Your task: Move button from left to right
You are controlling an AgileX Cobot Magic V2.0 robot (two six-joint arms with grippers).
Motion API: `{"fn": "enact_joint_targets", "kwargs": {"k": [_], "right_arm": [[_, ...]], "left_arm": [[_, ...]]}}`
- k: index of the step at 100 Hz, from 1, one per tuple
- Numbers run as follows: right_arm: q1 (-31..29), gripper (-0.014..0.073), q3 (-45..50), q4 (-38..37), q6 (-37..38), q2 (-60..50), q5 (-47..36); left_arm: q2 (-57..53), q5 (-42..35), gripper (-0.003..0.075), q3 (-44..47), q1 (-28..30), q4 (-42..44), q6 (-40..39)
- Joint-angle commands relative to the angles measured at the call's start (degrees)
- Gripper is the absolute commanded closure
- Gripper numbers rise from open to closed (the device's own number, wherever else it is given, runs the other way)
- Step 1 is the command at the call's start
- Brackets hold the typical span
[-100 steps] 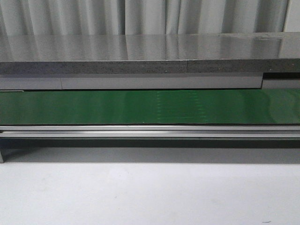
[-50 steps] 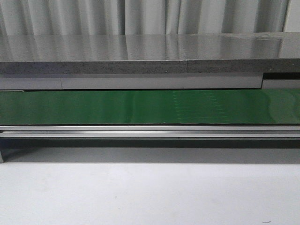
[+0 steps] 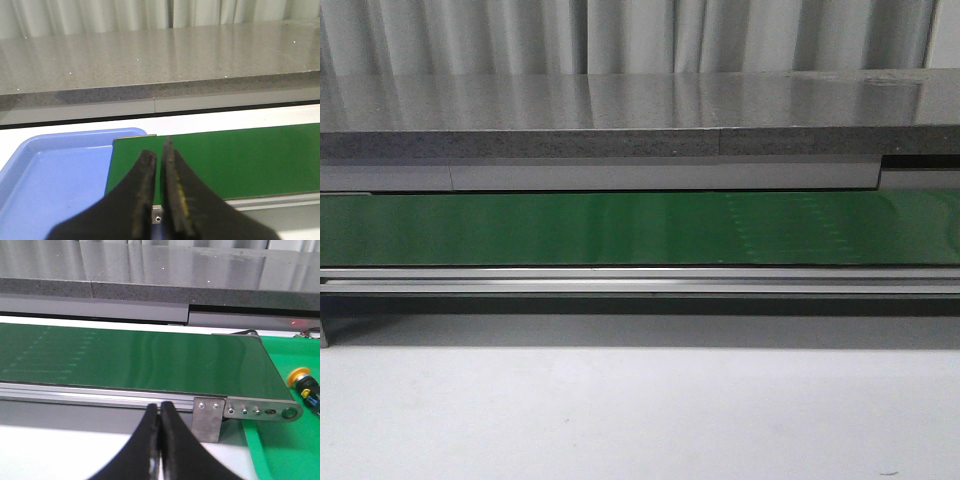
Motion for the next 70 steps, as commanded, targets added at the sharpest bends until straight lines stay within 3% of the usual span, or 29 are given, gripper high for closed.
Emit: {"fn": "enact_joint_targets", "kwargs": {"k": [1, 16, 70], "right_arm": [[-0.1, 0.0662, 0.1, -0.2, 0.0, -1.0, -4.6], [-0.1, 0.0662, 0.1, -0.2, 0.0, -1.0, -4.6], [-0.1, 0.0662, 0.1, -0.2, 0.0, -1.0, -4.6]], "left_arm": [[-1.4, -6.3, 0.0715, 0.6, -0.5, 5.7, -8.0], [-5.4, -8.5, 0.0715, 4.9, -0.6, 13.7, -18.2], [-19.2, -10.6, 0.0715, 16.0, -2.3, 15.6, -18.8]]}}
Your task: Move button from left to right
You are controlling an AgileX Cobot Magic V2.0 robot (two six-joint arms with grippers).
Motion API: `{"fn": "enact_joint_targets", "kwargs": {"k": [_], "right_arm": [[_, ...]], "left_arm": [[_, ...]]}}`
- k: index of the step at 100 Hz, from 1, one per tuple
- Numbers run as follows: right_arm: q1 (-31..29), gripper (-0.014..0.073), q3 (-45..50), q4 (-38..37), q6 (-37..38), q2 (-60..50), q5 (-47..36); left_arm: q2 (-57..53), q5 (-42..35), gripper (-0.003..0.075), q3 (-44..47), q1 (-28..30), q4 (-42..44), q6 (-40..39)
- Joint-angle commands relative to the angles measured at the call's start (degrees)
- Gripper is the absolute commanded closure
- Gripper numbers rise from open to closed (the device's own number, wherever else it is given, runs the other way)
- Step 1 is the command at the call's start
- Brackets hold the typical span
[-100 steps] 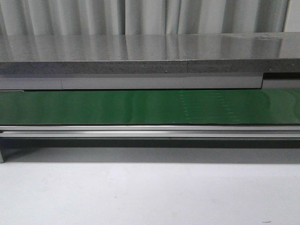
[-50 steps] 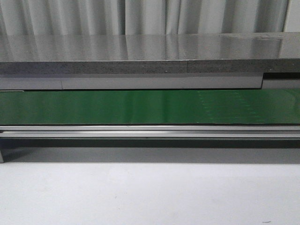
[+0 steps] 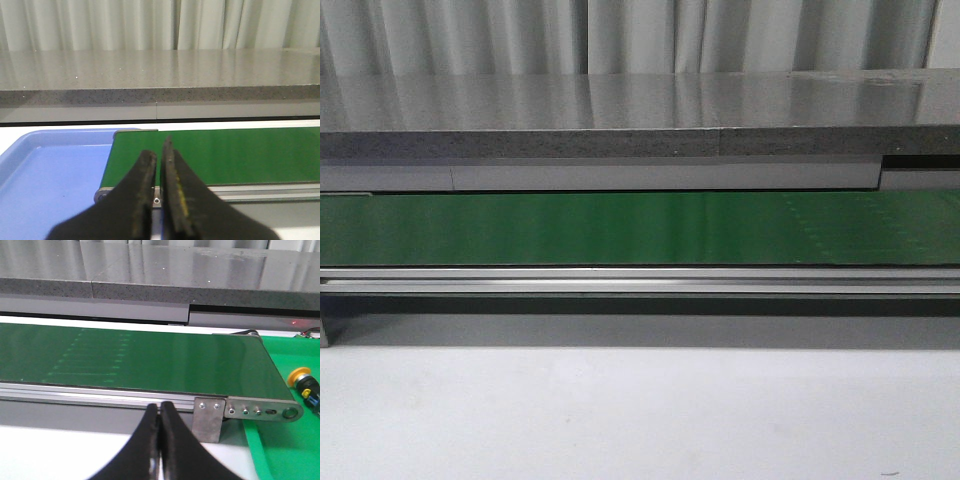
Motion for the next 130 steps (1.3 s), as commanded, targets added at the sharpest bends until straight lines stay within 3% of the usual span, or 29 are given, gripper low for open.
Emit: {"fn": "enact_joint_targets", "kwargs": {"k": [1, 130], "right_arm": [[-0.1, 0.0662, 0.1, -0.2, 0.0, -1.0, -4.6], [-0.1, 0.0662, 0.1, -0.2, 0.0, -1.0, -4.6]], "left_arm": [[-2.1, -6.0, 0.0715, 1.3, -0.5, 0.0, -0.6], [-2.1, -8.1, 0.0715, 2.4, -0.5, -0.7, -0.7]]}}
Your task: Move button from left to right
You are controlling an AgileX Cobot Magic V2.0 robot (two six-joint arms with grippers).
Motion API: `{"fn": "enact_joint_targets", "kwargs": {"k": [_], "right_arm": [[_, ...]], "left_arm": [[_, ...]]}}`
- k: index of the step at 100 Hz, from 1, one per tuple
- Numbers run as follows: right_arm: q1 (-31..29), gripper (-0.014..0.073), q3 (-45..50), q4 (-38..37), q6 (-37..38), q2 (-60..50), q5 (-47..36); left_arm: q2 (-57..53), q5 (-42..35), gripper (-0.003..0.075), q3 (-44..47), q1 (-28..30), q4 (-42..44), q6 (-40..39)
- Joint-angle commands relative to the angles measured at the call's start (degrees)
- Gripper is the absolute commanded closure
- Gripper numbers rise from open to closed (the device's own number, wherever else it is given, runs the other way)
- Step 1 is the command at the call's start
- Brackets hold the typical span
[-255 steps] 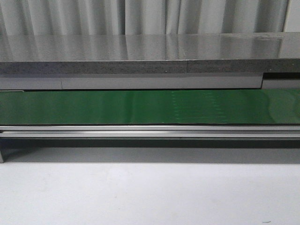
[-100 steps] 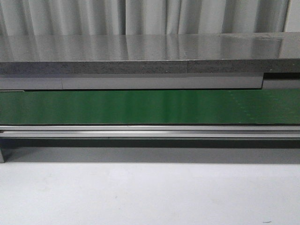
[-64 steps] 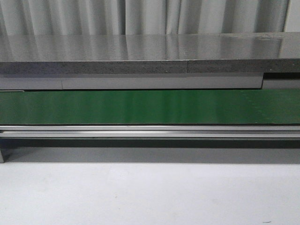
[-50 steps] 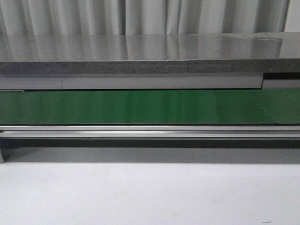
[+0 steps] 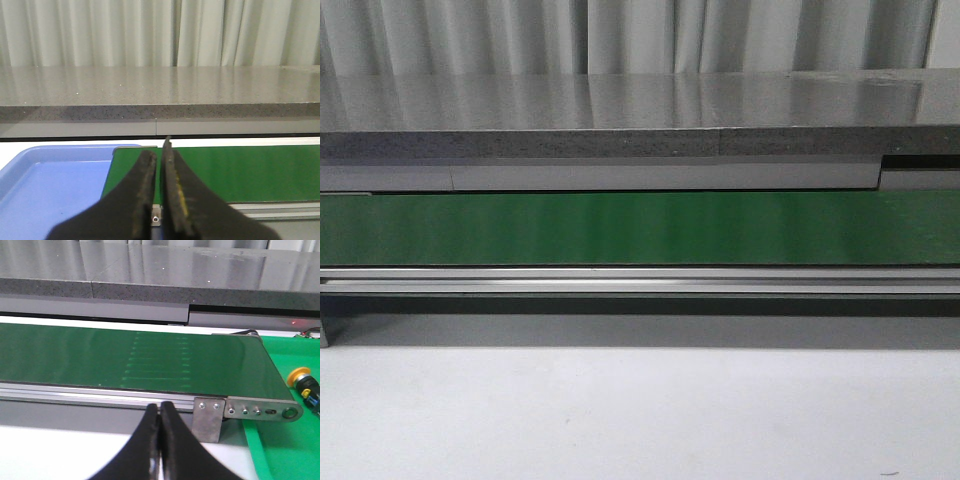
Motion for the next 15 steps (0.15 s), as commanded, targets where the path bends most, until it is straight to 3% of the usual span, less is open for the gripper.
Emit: {"fn": "enact_joint_targets", "kwargs": {"k": [1, 15], "right_arm": [[-0.1, 0.0662, 0.1, -0.2, 0.0, -1.0, -4.6], [-0.1, 0.0662, 0.1, -0.2, 0.0, -1.0, -4.6]], "left_arm": [[-2.1, -5.1, 0.0715, 2.4, -0.5, -0.3, -0.5], [-2.1, -5.1, 0.0715, 2.4, -0.5, -0.3, -0.5]]}}
